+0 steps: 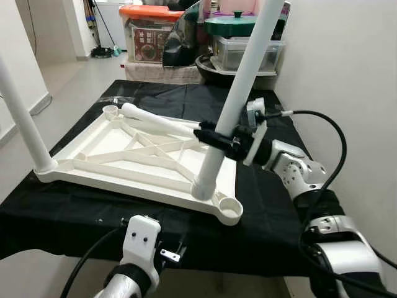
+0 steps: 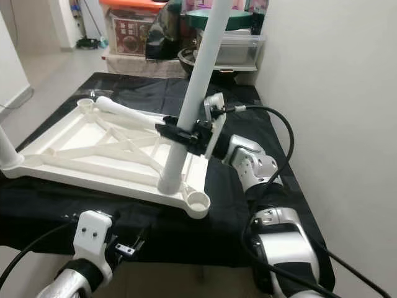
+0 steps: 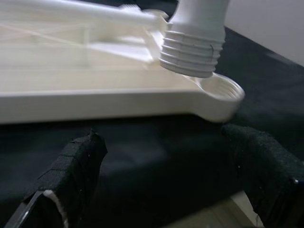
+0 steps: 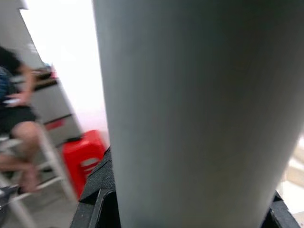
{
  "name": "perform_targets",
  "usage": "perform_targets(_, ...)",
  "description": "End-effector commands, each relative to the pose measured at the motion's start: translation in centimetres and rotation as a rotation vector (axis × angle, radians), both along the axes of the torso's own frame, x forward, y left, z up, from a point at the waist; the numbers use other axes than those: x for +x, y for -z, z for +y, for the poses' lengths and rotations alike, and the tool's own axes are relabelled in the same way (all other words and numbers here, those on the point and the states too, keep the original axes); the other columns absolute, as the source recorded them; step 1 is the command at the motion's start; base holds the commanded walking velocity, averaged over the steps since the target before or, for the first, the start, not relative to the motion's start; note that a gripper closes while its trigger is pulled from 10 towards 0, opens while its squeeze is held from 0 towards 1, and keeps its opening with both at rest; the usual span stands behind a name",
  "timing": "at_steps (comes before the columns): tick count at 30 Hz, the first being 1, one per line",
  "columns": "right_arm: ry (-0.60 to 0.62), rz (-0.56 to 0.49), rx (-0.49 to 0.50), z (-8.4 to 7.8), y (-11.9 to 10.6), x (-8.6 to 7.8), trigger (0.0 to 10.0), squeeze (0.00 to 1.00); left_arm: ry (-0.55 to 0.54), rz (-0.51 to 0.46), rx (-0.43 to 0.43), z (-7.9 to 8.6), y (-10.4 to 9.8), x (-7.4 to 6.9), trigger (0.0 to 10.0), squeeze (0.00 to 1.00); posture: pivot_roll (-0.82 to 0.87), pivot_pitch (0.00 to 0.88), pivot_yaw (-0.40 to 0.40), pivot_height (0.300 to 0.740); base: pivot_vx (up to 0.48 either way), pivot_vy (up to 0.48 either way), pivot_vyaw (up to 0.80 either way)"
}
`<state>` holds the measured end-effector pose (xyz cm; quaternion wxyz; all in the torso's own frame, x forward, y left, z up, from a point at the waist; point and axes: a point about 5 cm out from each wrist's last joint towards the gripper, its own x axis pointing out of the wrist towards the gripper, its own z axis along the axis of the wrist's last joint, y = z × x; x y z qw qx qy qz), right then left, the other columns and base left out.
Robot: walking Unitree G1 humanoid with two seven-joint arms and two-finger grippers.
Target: Building children table
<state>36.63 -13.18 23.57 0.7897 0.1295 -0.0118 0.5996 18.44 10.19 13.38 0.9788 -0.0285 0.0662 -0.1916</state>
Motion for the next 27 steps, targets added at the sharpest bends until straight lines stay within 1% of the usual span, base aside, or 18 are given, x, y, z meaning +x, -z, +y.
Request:
perform_targets(1,-0.041,0.005,0.016,-0.6,0.1,-0.1,10.0,0.0,0.024,0.021,0.0,-0.1,0.0,-0.5,10.0,0.0,0.17,0.106,-0.076,0.74,0.0,0.0,0.0)
perform_targets(2,-0.041,0.005,0.016,-0.6,0.1,-0.1,10.0,0.0,0.024,0.021,0.0,-0.1,0.0,-0.5,10.0,0.0,0.17,0.106,-0.076,0.74,0.0,0.0,0.0)
perform_targets(3,-0.05,0.004,0.011,-1.3,0.4,-0.1,10.0,0.0,0.031,0.032,-0.002,-0.1,0.0,-0.8,10.0,0.0,0.18,0.114,-0.072,0.74,0.0,0.0,0.0)
perform_targets(4,-0.057,0.003,0.01,-1.6,0.4,-0.1,10.0,0.0,0.034,0.036,-0.002,-0.1,0.0,-0.9,10.0,0.0,0.18,0.114,-0.072,0.74,0.0,0.0,0.0)
perform_targets(8,-0.058,-0.02,-0.03,-2.3,0.8,-0.2,10.0,0.0,0.041,0.047,-0.001,0.0,-0.1,-1.5,10.0,0.0,0.18,0.124,-0.062,0.74,0.0,0.0,0.0)
perform_targets(13,-0.06,-0.045,-0.041,-3.0,1.3,-0.3,10.0,0.0,0.047,0.06,0.002,0.0,-0.2,-1.9,10.0,0.0,0.19,0.131,-0.058,0.74,0.0,0.0,0.0)
perform_targets(14,-0.053,-0.051,-0.052,-3.6,1.3,-0.3,10.0,0.0,0.046,0.067,0.005,0.1,-0.2,-2.2,10.0,0.0,0.19,0.136,-0.053,0.74,0.0,0.0,0.0)
perform_targets(15,-0.053,-0.051,-0.052,-3.6,1.3,-0.3,10.0,0.0,0.046,0.067,0.005,0.1,-0.2,-2.2,10.0,0.0,0.19,0.136,-0.053,0.74,0.0,0.0,0.0)
perform_targets(20,-0.067,-0.062,-0.069,-4.6,1.2,-0.3,10.0,0.0,0.046,0.083,0.016,0.4,-0.2,-2.6,10.0,0.0,0.2,0.14,-0.046,0.74,0.0,0.0,0.0)
perform_targets(24,-0.074,-0.077,-0.094,-4.9,1.3,-0.4,10.0,0.0,0.051,0.089,0.023,0.4,-0.2,-2.7,10.0,0.0,0.2,0.143,-0.041,0.74,0.0,0.0,0.0)
perform_targets(27,-0.057,-0.097,-0.146,-4.7,1.8,-0.4,10.0,0.0,0.051,0.091,0.027,0.6,-0.2,-2.7,10.0,0.0,0.2,0.151,-0.038,0.74,0.0,0.0,0.0)
